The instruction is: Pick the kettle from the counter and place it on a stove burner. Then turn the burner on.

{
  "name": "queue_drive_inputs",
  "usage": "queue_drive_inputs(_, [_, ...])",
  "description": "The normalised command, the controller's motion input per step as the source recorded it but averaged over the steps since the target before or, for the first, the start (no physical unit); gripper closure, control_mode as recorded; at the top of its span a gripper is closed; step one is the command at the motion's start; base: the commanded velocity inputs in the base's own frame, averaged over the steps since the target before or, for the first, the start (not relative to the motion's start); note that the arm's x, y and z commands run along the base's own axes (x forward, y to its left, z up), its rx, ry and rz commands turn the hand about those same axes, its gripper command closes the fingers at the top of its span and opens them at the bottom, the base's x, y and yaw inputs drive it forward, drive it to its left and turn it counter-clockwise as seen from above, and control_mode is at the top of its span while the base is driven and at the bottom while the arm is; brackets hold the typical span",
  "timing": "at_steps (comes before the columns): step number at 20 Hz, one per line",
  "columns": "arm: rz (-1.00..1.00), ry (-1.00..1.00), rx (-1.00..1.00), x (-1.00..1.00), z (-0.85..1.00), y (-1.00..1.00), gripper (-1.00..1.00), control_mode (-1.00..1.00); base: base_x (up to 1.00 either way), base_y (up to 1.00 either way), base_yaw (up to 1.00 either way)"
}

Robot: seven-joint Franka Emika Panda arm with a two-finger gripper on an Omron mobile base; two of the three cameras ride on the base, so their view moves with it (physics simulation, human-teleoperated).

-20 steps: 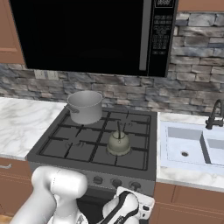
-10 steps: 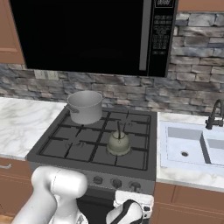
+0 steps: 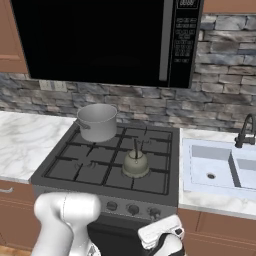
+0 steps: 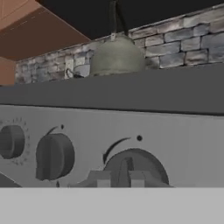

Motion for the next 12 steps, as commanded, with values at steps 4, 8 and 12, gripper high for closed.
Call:
queue_drive_inputs(4, [0.49,-0.2,-0.28,0.0,-0.63,0.37,1.0,-1.0,0.0,0.0,0.0])
queue_drive_inputs(8, [0.41,-0.22,-0.31,0.0,-0.74,0.36,1.0,-1.0,0.0,0.0,0.0])
queue_drive_inputs(12, [0.29,-0.31,-0.45,0.0,-1.0,0.51,1.0,-1.0,0.0,0.0,0.0])
